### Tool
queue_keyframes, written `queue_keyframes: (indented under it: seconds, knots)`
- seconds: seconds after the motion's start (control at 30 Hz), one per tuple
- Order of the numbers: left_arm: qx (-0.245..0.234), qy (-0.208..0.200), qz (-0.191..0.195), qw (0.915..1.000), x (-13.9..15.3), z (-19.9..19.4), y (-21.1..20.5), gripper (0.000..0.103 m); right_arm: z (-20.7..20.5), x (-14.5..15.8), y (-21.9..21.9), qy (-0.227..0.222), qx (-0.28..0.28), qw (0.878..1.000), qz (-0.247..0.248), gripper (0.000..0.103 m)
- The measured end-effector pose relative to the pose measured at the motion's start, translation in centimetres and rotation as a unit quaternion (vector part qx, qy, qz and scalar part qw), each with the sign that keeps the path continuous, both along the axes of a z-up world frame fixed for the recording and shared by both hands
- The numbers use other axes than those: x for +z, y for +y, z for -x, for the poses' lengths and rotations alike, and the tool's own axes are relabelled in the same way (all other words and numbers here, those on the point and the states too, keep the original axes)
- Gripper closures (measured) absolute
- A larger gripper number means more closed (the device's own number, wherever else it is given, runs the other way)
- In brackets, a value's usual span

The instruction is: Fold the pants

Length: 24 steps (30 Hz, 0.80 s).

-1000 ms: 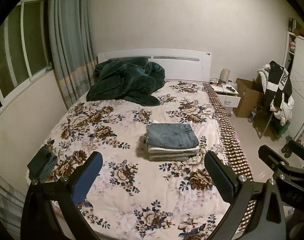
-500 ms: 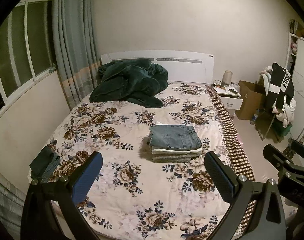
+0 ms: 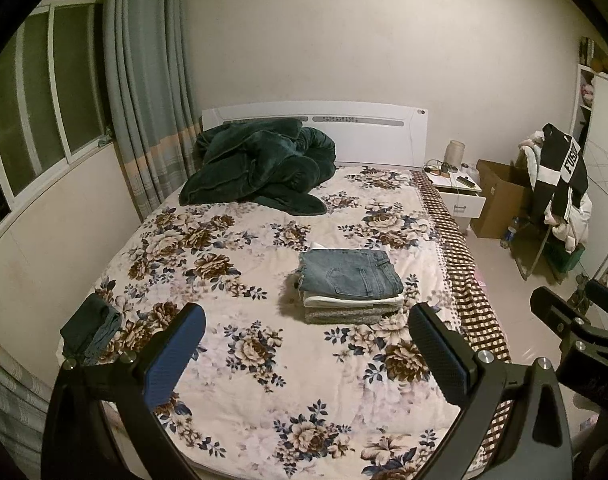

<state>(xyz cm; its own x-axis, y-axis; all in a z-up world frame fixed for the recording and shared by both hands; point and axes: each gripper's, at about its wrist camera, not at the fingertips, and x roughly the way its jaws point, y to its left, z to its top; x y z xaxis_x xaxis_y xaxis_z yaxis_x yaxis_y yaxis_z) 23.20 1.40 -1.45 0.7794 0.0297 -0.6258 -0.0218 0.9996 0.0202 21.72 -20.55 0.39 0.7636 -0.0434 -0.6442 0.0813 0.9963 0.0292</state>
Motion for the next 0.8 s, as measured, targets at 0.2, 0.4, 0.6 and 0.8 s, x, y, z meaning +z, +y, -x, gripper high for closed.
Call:
queue_keyframes:
  seconds: [0.2, 0.4, 0.6, 0.8]
  knots:
    - [0.001, 0.001, -0.001, 1.0000, 0.12, -0.09, 0.03, 0.000, 0.27, 0.43, 0.05, 0.003, -0.001, 1.000, 0.003, 0.000]
    - [0.005, -0.001, -0.001, 1.0000, 0.24, -0.07, -0.02, 0.000, 0.43, 0.50, 0.03, 0.002, -0.003, 1.000, 0.002, 0.000]
    - [0.003, -0.002, -0.003, 1.0000, 0.22, -0.11, 0.08, 0.000, 0.58, 0.44, -0.07, 0.002, -0.003, 1.000, 0.003, 0.000]
    - [0.004, -0.019, -0.007, 0.9998, 0.45, 0.60, 0.18, 0.000, 0.77, 0.45, -0.19, 0.001, -0.005, 1.000, 0.001, 0.000]
